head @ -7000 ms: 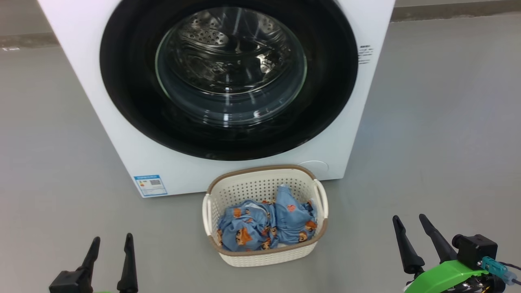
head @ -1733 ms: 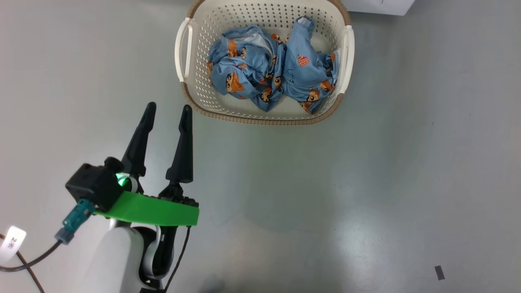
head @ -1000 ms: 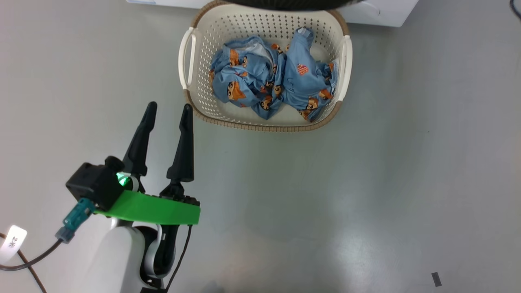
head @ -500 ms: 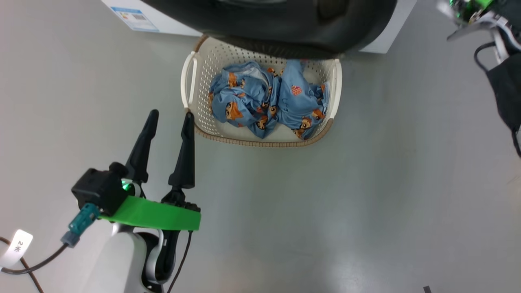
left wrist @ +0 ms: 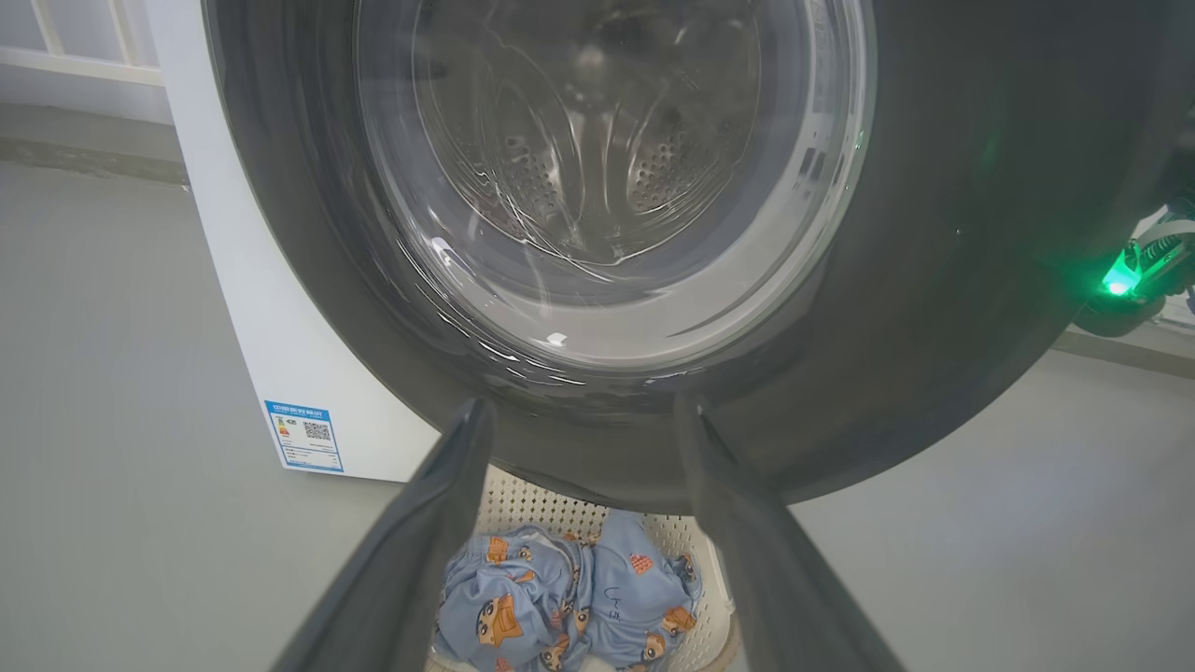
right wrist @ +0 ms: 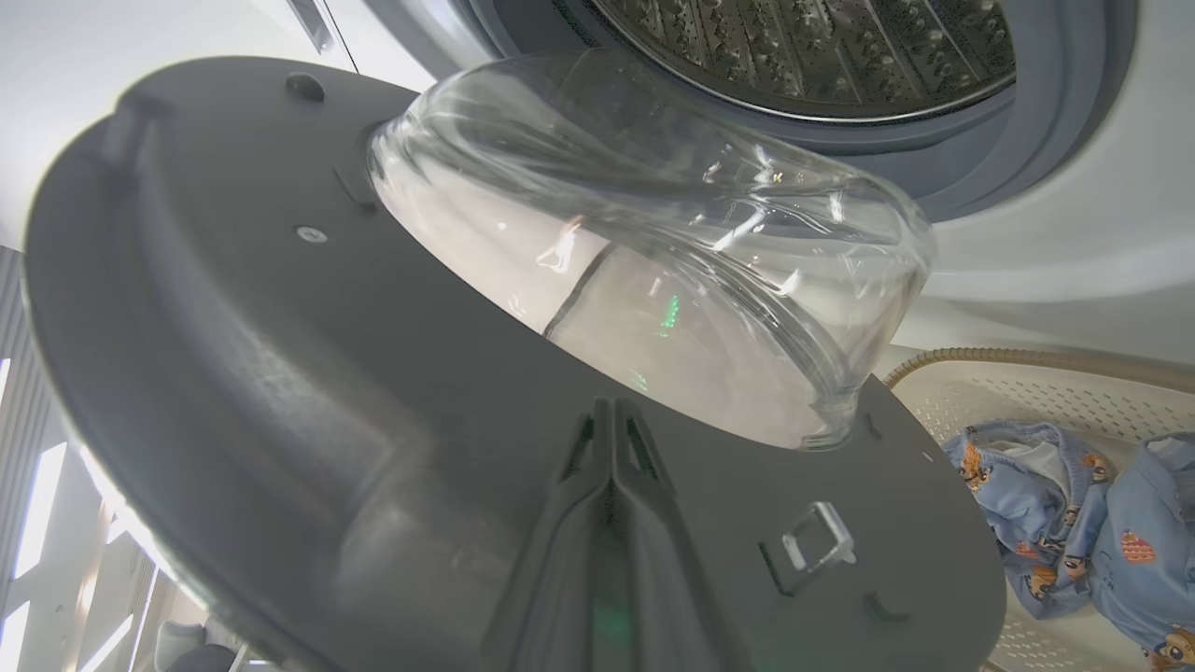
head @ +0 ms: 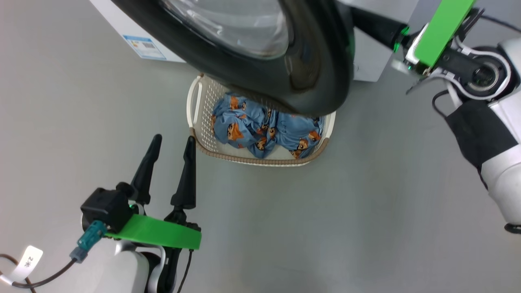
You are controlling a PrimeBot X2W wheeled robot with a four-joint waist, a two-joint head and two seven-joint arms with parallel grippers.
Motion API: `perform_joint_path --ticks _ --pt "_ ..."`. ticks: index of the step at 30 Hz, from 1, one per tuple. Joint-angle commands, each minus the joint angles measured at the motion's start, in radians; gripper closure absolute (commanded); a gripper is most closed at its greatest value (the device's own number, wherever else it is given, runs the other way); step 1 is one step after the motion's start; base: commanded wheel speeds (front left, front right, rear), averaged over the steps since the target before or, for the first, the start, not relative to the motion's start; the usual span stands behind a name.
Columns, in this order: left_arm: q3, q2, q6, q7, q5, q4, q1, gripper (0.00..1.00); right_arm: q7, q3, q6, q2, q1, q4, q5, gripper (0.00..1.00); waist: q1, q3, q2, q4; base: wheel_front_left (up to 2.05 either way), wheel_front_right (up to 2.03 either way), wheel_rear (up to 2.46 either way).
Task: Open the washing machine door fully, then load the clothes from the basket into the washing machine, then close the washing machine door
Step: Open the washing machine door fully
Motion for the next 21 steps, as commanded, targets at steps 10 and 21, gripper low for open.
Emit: perform_joint_path --ticks 10,21 --pt "0.042 0.022 -0.007 -0.006 0.019 -0.014 0.048 0.0 0.022 0.05 0.01 0.039 0.115 -0.071 0.009 1.0 0.0 -0.073 0.0 -0.003 0.0 0.0 0.0" --pt "0.033 0.022 -0.008 -0.006 0.015 -0.016 0.065 0.0 0.036 0.091 0.01 0.072 0.186 -0.117 0.012 1.0 0.0 -0.11 0.0 0.022 0.0 0.0 0.0"
